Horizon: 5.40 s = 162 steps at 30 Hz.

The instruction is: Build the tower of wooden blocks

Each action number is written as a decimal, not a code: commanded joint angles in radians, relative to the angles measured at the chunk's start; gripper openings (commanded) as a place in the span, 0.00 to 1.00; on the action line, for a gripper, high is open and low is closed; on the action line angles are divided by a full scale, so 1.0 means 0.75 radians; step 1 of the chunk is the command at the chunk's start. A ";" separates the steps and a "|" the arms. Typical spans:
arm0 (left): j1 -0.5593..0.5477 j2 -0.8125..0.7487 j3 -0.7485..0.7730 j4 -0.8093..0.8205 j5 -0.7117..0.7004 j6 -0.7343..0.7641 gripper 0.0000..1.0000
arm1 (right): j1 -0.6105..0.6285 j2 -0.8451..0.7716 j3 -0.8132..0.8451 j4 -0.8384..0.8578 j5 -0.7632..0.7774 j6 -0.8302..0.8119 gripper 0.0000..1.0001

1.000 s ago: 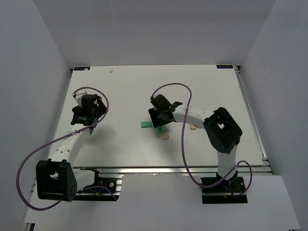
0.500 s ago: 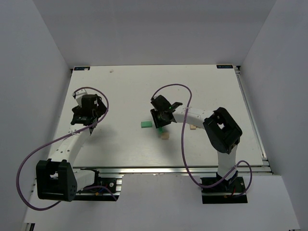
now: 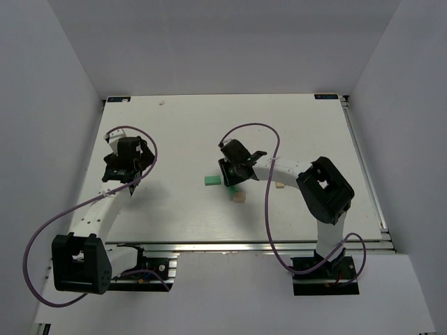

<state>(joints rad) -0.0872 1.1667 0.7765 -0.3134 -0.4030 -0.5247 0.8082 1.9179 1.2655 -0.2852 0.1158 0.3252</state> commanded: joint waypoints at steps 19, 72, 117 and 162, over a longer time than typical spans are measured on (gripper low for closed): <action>-0.004 -0.134 -0.086 0.289 0.967 0.002 0.98 | 0.006 -0.569 -0.751 1.056 -0.429 -0.405 0.07; -0.002 -0.040 -0.084 0.219 0.815 0.047 0.98 | 0.009 -0.311 -0.560 0.721 -0.324 -0.495 0.27; -0.782 0.138 0.014 0.332 0.989 -0.055 0.70 | 0.009 -0.876 -1.098 1.583 -0.531 -0.626 0.32; -0.841 0.438 0.511 -0.085 0.466 0.057 0.00 | 0.002 -1.509 -1.301 1.060 0.274 -0.324 0.89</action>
<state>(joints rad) -0.7120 1.4746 1.0977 -0.3340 -0.0105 -0.5140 0.8120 0.9062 0.2890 0.6430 0.0708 -0.0238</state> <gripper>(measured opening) 0.440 0.894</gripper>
